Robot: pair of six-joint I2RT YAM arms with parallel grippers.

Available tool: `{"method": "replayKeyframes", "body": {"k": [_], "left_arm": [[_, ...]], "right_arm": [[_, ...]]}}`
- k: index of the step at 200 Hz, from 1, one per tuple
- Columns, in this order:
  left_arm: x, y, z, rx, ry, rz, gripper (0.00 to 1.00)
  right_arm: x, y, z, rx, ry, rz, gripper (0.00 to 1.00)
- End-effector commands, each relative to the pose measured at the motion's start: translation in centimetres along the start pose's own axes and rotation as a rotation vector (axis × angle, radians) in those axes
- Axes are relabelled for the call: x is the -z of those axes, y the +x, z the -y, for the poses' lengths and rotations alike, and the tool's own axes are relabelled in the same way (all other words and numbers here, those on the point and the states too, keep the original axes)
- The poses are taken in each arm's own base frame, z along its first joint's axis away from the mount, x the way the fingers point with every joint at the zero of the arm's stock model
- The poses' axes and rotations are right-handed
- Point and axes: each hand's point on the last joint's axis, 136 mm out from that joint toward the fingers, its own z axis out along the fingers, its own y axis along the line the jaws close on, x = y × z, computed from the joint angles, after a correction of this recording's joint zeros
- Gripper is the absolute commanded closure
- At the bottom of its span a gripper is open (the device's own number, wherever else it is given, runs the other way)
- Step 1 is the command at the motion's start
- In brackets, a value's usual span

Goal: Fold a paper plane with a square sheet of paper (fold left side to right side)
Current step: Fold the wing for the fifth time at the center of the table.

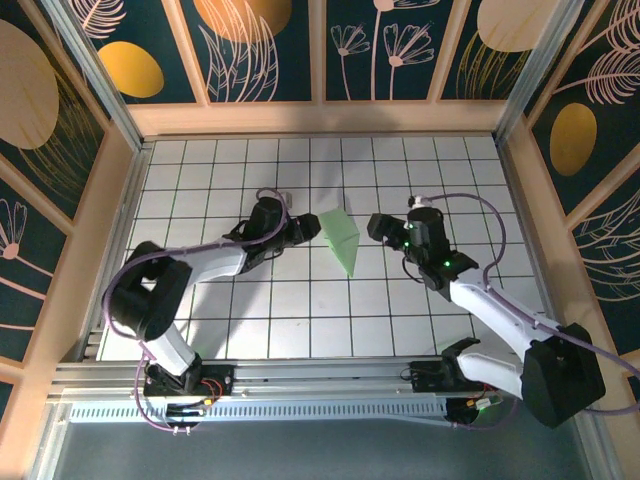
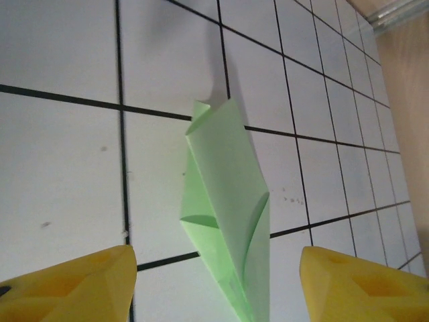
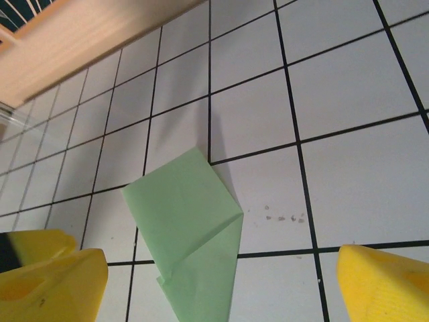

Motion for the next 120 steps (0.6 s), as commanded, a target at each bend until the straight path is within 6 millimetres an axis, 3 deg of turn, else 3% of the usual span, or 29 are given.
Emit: {"method": "replayKeyframes", "body": {"k": [1, 34, 38, 55, 89, 120], "left_arm": [[-2.2, -0.2, 2.6, 0.042, 0.125, -0.037, 0.35], [-5.2, 1.0, 1.5, 0.097, 0.132, -0.089, 0.38], [-5.4, 0.2, 2.3, 0.093, 0.152, -0.079, 0.40], [-6.3, 0.3, 2.2, 0.099, 0.150, -0.087, 0.45], [-6.7, 0.5, 1.6, 0.092, 0.135, -0.089, 0.70], [-5.6, 0.9, 2.0, 0.064, 0.164, -0.091, 0.92]], "right_arm": [[0.4, -0.9, -1.9, -0.069, -0.141, 0.025, 0.12], [0.1, -0.6, -2.0, -0.059, -0.148, 0.009, 0.12], [0.1, -0.5, -1.9, -0.059, -0.147, 0.008, 0.12], [0.1, -0.5, -1.8, -0.054, -0.143, 0.006, 0.12], [0.2, -0.4, -2.1, -0.033, -0.167, -0.003, 0.12], [0.3, -0.1, -2.7, 0.002, -0.205, -0.024, 0.13]]}}
